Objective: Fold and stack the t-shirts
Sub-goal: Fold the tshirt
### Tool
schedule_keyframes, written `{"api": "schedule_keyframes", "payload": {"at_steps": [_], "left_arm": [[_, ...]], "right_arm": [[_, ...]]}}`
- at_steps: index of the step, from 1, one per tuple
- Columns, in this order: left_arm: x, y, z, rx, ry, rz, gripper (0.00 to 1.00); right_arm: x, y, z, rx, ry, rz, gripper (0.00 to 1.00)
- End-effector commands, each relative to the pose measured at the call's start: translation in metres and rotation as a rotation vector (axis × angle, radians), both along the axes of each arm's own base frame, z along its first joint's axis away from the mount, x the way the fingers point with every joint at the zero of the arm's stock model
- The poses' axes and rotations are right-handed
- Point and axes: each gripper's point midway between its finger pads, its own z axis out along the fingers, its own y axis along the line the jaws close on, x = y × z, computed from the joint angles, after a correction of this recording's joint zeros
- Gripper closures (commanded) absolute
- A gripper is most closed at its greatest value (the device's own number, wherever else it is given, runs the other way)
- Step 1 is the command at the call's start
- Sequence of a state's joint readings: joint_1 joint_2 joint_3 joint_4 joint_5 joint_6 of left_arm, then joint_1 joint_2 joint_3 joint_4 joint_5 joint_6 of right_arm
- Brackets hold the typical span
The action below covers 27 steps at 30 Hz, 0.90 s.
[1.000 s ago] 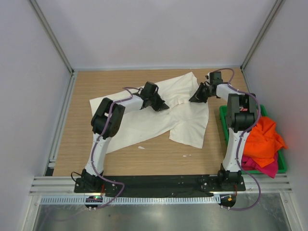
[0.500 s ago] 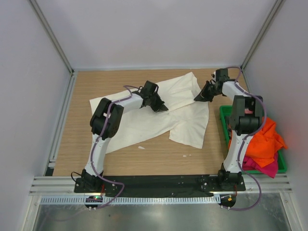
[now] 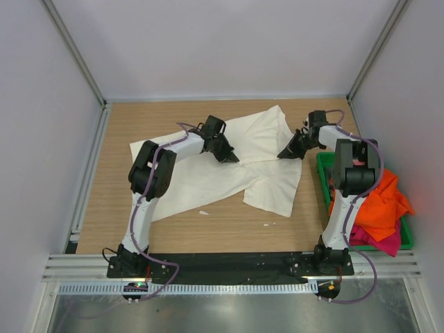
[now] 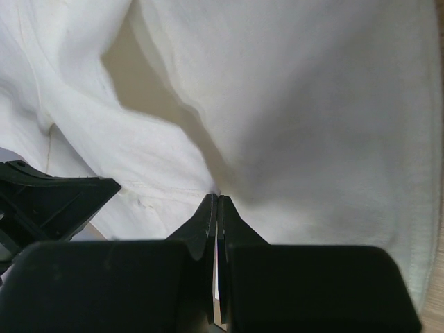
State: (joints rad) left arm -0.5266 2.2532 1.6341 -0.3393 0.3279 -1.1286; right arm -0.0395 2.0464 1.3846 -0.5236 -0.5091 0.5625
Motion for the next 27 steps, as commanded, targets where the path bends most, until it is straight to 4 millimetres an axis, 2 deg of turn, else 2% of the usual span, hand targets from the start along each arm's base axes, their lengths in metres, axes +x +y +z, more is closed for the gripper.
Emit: {"api": "schedule_keyframes", "payload": {"at_steps": [1, 8, 19, 23, 27], "left_arm": [[0.005, 0.004, 0.039, -0.031, -0.046, -0.025, 1.00], [0.000, 0.008, 0.036, -0.029, -0.012, -0.043, 1.00], [0.001, 0.010, 0.035, -0.025, -0.001, -0.066, 1.00], [0.003, 0.012, 0.037, -0.009, -0.013, -0.080, 1.00], [-0.001, 0.016, 0.036, 0.005, -0.003, -0.097, 0.95]], "right_arm": [[0.006, 0.003, 0.027, 0.025, -0.063, -0.021, 0.99], [-0.001, 0.012, 0.027, 0.060, -0.029, -0.037, 0.99], [-0.012, 0.013, 0.022, 0.055, 0.018, -0.056, 0.97], [-0.016, 0.012, 0.020, 0.043, 0.034, -0.061, 0.94], [-0.019, 0.011, 0.022, 0.036, 0.051, -0.061, 0.87]]}}
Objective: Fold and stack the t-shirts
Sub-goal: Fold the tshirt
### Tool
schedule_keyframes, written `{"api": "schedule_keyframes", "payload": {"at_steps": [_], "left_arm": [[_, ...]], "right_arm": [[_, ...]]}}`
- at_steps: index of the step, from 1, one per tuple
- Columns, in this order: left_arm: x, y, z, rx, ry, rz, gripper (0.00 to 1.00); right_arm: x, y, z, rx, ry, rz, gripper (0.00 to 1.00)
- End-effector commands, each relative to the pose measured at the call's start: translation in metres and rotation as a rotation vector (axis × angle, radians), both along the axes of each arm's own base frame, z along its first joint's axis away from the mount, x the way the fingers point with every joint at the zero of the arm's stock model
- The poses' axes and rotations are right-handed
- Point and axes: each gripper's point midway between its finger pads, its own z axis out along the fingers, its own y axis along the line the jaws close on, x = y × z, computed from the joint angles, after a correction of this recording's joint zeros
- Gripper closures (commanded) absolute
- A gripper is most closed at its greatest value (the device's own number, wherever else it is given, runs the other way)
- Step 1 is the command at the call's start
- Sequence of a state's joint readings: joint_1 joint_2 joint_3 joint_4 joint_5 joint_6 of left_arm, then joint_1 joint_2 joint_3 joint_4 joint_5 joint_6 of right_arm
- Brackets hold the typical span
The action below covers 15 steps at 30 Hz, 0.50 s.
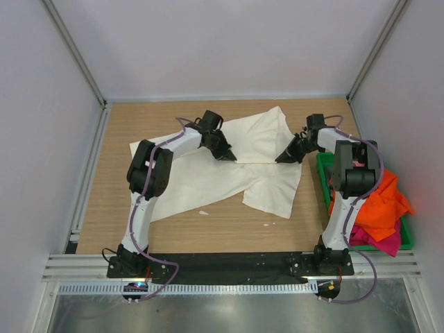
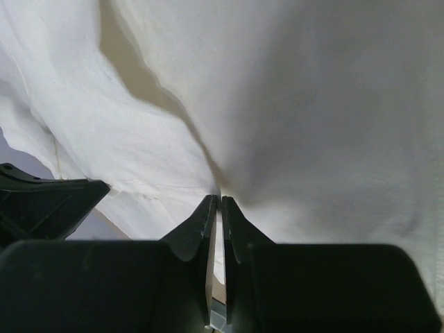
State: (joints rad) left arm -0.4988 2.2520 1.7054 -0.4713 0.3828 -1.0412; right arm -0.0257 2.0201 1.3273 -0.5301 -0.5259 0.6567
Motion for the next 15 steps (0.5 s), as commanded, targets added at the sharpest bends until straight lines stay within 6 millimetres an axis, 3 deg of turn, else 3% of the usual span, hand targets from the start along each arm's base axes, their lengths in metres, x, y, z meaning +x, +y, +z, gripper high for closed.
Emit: {"api": "schedule_keyframes", "payload": {"at_steps": [1, 4, 5, 7, 8, 9, 10, 11, 12, 13, 14, 15], "left_arm": [[0.001, 0.006, 0.024, -0.007, -0.027, -0.031, 0.93], [-0.004, 0.016, 0.038, 0.006, -0.049, -0.061, 0.81], [-0.004, 0.022, 0.055, 0.010, -0.088, -0.063, 0.69], [-0.007, 0.045, 0.059, 0.042, -0.114, -0.061, 0.60], [-0.007, 0.054, 0.064, 0.044, -0.125, -0.052, 0.57], [-0.003, 0.070, 0.081, 0.039, -0.160, -0.025, 0.56], [-0.003, 0.083, 0.082, 0.060, -0.177, -0.031, 0.55], [-0.002, 0.096, 0.086, 0.084, -0.191, -0.027, 0.55], [0.006, 0.123, 0.093, 0.130, -0.218, 0.014, 0.55], [0.005, 0.142, 0.090, 0.185, -0.224, -0.004, 0.54], [0.013, 0.167, 0.091, 0.210, -0.225, 0.036, 0.54], [0.015, 0.182, 0.091, 0.231, -0.224, 0.054, 0.54]], "right_arm": [[-0.003, -0.002, 0.026, -0.024, -0.021, -0.003, 0.85], [-0.001, -0.013, 0.045, -0.100, -0.051, 0.027, 0.75], [0.001, -0.020, 0.055, -0.150, -0.084, 0.047, 0.66], [0.012, -0.028, 0.067, -0.205, -0.126, 0.054, 0.59], [0.031, -0.036, 0.078, -0.257, -0.177, 0.035, 0.54], [0.042, -0.034, 0.083, -0.267, -0.205, 0.032, 0.52], [0.068, -0.033, 0.100, -0.270, -0.289, 0.018, 0.50], [0.082, -0.032, 0.102, -0.284, -0.318, 0.002, 0.48], [0.093, -0.020, 0.089, -0.283, -0.308, 0.007, 0.47], [0.115, -0.015, 0.105, -0.286, -0.370, -0.005, 0.46], [0.125, -0.014, 0.102, -0.319, -0.379, -0.015, 0.45], [0.135, -0.012, 0.084, -0.341, -0.359, -0.012, 0.43]]}}
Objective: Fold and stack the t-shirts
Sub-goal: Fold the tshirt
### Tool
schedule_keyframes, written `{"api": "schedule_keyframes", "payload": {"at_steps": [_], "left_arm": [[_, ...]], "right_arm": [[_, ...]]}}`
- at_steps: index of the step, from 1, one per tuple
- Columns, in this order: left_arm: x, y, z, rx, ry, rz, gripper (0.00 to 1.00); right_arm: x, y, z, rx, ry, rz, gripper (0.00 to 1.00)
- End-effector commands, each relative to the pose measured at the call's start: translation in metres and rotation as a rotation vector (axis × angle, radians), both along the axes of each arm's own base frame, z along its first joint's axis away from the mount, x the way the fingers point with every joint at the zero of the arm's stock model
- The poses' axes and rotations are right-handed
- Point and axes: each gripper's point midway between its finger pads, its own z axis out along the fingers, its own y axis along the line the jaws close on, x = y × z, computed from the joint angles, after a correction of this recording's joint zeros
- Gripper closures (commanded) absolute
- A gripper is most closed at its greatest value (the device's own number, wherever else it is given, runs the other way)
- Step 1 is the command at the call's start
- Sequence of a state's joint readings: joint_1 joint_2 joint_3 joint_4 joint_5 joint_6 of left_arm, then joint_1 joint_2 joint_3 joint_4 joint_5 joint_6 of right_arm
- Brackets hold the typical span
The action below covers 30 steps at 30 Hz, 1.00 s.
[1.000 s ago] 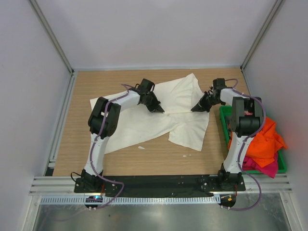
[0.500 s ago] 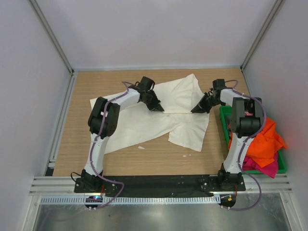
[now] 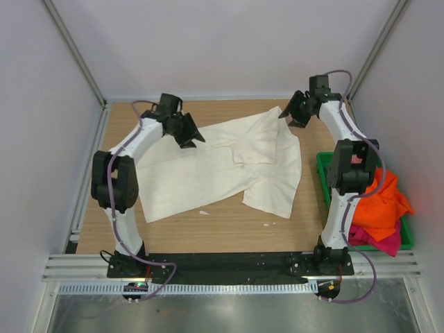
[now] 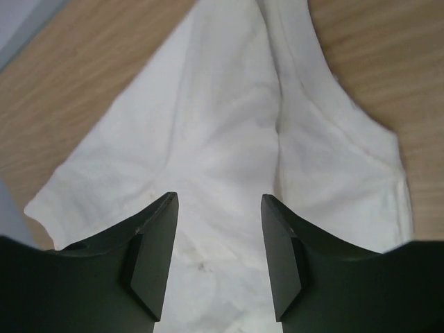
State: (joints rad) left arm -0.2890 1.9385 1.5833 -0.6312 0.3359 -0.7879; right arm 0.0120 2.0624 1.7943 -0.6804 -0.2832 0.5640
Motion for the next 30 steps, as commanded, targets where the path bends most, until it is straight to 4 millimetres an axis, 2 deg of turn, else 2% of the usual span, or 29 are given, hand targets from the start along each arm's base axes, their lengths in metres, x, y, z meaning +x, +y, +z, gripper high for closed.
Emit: {"api": "schedule_keyframes", "payload": {"at_steps": [1, 2, 4, 7, 9, 11, 12, 15, 19, 20, 21, 22, 23, 24, 26, 27, 28, 29, 30], "left_arm": [[0.007, 0.071, 0.007, 0.128, -0.034, 0.048, 0.54], [0.011, 0.092, 0.003, 0.131, -0.021, 0.092, 0.54], [0.015, 0.109, -0.004, 0.143, -0.005, 0.135, 0.54], [0.016, 0.133, -0.018, 0.169, 0.025, 0.201, 0.54], [0.017, 0.149, -0.029, 0.182, 0.043, 0.240, 0.55], [0.017, 0.154, -0.042, 0.192, 0.068, 0.254, 0.57], [0.018, 0.174, -0.047, 0.203, 0.085, 0.296, 0.57], [0.015, 0.194, -0.070, 0.221, 0.131, 0.328, 0.58], [0.018, 0.210, -0.098, 0.256, 0.170, 0.319, 0.59], [0.024, 0.214, -0.099, 0.259, 0.161, 0.319, 0.59], [0.023, 0.216, -0.114, 0.271, 0.196, 0.309, 0.59], [0.026, 0.219, -0.118, 0.281, 0.196, 0.300, 0.59], [0.032, 0.223, -0.125, 0.285, 0.210, 0.297, 0.59], [0.038, 0.227, -0.119, 0.287, 0.192, 0.304, 0.59], [0.046, 0.230, -0.130, 0.288, 0.201, 0.289, 0.59], [0.060, 0.232, -0.122, 0.291, 0.169, 0.289, 0.59], [0.064, 0.234, -0.131, 0.301, 0.181, 0.280, 0.59], [0.072, 0.236, -0.128, 0.309, 0.165, 0.269, 0.59], [0.086, 0.239, -0.115, 0.312, 0.133, 0.269, 0.59]], "right_arm": [[0.050, 0.023, 0.002, -0.092, -0.105, -0.005, 0.41], [0.058, 0.022, -0.002, -0.119, -0.111, -0.019, 0.39], [0.073, 0.033, -0.007, -0.141, -0.135, -0.015, 0.38], [0.087, 0.037, -0.019, -0.167, -0.153, -0.032, 0.37], [0.092, 0.045, -0.024, -0.170, -0.171, -0.021, 0.37], [0.092, 0.051, -0.036, -0.184, -0.168, -0.004, 0.38], [0.092, 0.053, -0.039, -0.185, -0.170, 0.001, 0.39], [0.093, 0.055, -0.053, -0.195, -0.183, 0.009, 0.43], [0.096, 0.056, -0.072, -0.190, -0.197, 0.008, 0.44], [0.098, 0.058, -0.073, -0.182, -0.200, 0.014, 0.44], [0.098, 0.060, -0.084, -0.178, -0.185, 0.017, 0.44], [0.102, 0.061, -0.082, -0.173, -0.192, 0.016, 0.44], [0.102, 0.061, -0.094, -0.171, -0.171, 0.015, 0.44], [0.106, 0.063, -0.087, -0.166, -0.187, 0.015, 0.44], [0.112, 0.066, -0.094, -0.162, -0.177, 0.018, 0.43], [0.113, 0.066, -0.097, -0.158, -0.171, 0.021, 0.42], [0.118, 0.068, -0.096, -0.151, -0.180, 0.018, 0.41], [0.121, 0.069, -0.094, -0.145, -0.183, 0.016, 0.41], [0.120, 0.068, -0.096, -0.144, -0.171, 0.015, 0.40]]}}
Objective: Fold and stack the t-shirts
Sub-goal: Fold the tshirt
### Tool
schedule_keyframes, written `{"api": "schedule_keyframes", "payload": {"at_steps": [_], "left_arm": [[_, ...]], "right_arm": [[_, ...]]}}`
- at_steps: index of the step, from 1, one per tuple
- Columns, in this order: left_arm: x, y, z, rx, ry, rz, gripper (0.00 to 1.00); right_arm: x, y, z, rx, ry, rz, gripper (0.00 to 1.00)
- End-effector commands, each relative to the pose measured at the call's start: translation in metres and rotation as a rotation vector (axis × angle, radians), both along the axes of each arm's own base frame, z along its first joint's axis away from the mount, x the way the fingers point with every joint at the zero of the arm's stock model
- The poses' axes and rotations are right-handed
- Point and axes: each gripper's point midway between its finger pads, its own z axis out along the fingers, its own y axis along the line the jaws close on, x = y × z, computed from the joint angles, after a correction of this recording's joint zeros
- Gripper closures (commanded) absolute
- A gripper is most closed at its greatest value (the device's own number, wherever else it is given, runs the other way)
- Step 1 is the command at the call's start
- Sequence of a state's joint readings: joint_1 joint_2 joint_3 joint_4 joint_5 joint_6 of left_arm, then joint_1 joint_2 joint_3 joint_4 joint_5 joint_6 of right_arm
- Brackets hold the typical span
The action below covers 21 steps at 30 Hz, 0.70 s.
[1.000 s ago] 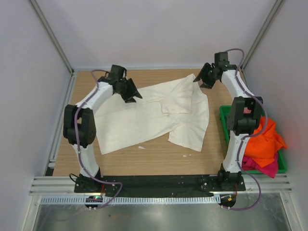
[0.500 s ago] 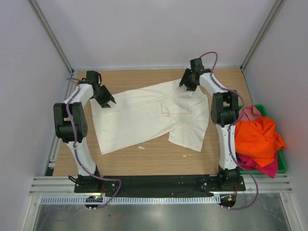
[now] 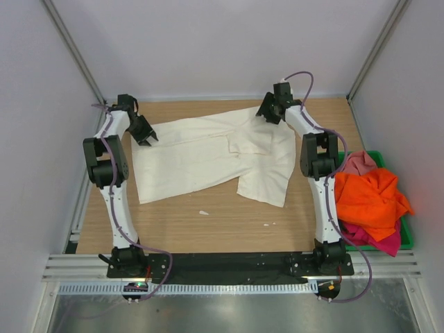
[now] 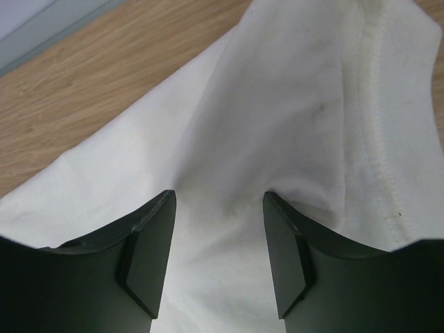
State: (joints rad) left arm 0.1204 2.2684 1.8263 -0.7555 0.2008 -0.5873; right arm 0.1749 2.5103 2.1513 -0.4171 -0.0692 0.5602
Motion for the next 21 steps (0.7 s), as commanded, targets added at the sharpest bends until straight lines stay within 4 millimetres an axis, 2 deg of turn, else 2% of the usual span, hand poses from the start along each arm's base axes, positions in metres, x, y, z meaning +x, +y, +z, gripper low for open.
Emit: {"api": "schedule_keyframes", "payload": {"at_steps": [1, 3, 4, 5, 6, 7, 8, 10, 11, 12, 13, 14, 15, 16, 17, 18, 19, 20, 21], "left_arm": [[0.020, 0.022, -0.020, 0.089, 0.006, -0.041, 0.57], [0.025, 0.021, -0.004, 0.102, -0.011, -0.062, 0.56], [0.033, 0.021, 0.014, 0.114, -0.047, -0.067, 0.55], [0.029, 0.017, 0.033, 0.135, -0.055, -0.087, 0.53], [0.028, 0.014, 0.049, 0.152, -0.072, -0.095, 0.52], [0.022, 0.011, 0.059, 0.170, -0.075, -0.101, 0.50], [0.015, 0.008, 0.091, 0.213, -0.122, -0.100, 0.48], [0.001, 0.008, 0.119, 0.264, -0.157, -0.074, 0.45], [-0.021, 0.005, 0.107, 0.273, -0.109, -0.076, 0.45], [-0.030, 0.003, 0.142, 0.273, -0.199, -0.056, 0.45], [-0.043, 0.002, 0.142, 0.258, -0.197, -0.029, 0.45], [-0.068, 0.001, 0.119, 0.250, -0.136, -0.019, 0.45], [-0.083, -0.001, 0.136, 0.237, -0.188, -0.003, 0.45], [-0.096, -0.001, 0.131, 0.215, -0.176, 0.029, 0.47], [-0.110, -0.002, 0.129, 0.202, -0.170, 0.049, 0.48], [-0.139, -0.004, 0.114, 0.183, -0.142, 0.064, 0.50], [-0.151, -0.002, 0.111, 0.169, -0.145, 0.103, 0.53], [-0.165, 0.001, 0.103, 0.118, -0.129, 0.167, 0.54], [-0.183, 0.002, 0.084, 0.095, -0.100, 0.200, 0.56]], "right_arm": [[0.009, 0.002, -0.001, 0.010, 0.000, -0.012, 0.40], [0.006, 0.002, 0.009, 0.013, 0.010, -0.009, 0.39], [0.008, 0.002, 0.022, 0.013, -0.001, -0.008, 0.38], [0.006, 0.001, 0.038, 0.012, -0.009, -0.013, 0.37], [-0.005, -0.002, 0.043, 0.000, 0.033, -0.017, 0.37], [-0.006, -0.005, 0.061, -0.012, 0.018, -0.030, 0.34], [-0.012, -0.008, 0.088, -0.015, -0.006, -0.036, 0.32], [-0.033, -0.016, 0.103, -0.044, 0.033, -0.052, 0.23], [-0.041, -0.025, 0.111, -0.077, 0.038, -0.076, 0.21], [-0.058, -0.029, 0.138, -0.087, 0.031, -0.079, 0.19], [-0.072, -0.034, 0.132, -0.104, 0.075, -0.082, 0.18], [-0.084, -0.034, 0.137, -0.100, 0.091, -0.070, 0.18], [-0.104, -0.035, 0.155, -0.095, 0.098, -0.055, 0.18], [-0.125, -0.036, 0.142, -0.100, 0.160, -0.044, 0.18], [-0.141, -0.031, 0.140, -0.075, 0.187, -0.015, 0.18], [-0.154, -0.025, 0.140, -0.042, 0.198, 0.021, 0.18], [-0.183, -0.025, 0.138, -0.032, 0.223, 0.040, 0.19], [-0.195, -0.023, 0.135, -0.024, 0.235, 0.059, 0.20], [-0.207, -0.020, 0.137, -0.004, 0.228, 0.086, 0.20]]}}
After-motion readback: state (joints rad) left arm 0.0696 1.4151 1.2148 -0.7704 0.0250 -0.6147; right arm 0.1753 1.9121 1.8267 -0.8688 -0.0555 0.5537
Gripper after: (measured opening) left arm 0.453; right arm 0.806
